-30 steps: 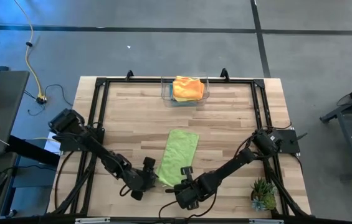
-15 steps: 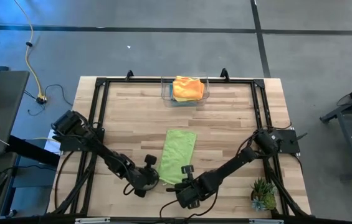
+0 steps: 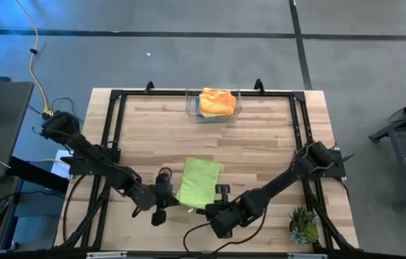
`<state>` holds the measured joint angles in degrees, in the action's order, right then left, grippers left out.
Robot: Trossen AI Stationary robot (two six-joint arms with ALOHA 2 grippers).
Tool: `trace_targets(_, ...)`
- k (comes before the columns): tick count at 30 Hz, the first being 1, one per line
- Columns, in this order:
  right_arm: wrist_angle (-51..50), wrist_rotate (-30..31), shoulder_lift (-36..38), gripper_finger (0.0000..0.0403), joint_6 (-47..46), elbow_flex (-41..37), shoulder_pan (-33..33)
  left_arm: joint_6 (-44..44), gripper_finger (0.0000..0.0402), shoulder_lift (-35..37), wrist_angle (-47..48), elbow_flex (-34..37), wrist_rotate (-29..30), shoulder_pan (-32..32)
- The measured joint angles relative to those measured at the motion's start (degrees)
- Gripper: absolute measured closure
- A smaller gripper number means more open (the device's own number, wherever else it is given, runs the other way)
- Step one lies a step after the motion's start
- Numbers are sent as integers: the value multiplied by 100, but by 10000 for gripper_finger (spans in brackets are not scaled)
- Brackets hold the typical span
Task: Fold microfiber towels
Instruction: Fold the green towel
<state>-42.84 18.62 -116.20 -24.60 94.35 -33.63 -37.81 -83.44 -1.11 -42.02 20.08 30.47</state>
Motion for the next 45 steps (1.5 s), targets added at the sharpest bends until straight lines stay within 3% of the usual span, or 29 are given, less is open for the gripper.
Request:
trace_targets(4,70,29,154,399,-247,4,-82,-857,401,241,-49,-2,123,177)
trace_targets(9,22,320,400,399,-597,7,-82,-1558,401,274,57,3,753,346)
trace_targets(13,-244,541,540,399,-726,9,109,-2115,401,278,222,3,1472,222)
trace_targets(16,-473,561,533,399,-849,8,347,-2363,401,278,406,4,1677,4)
trace_targets(23,-290,528,487,399,-878,-159,942,-2753,401,31,975,4,1650,-449)
trace_targets(34,703,193,485,399,-808,-1382,1713,-3118,398,-934,991,4,1381,-778)
trace_targets(41,951,109,481,394,-1039,-1695,2053,-2980,347,-935,1070,5,1306,-990)
trace_targets(45,964,88,481,357,-1037,-1727,2184,-2791,300,-713,1103,4,1183,-1117)
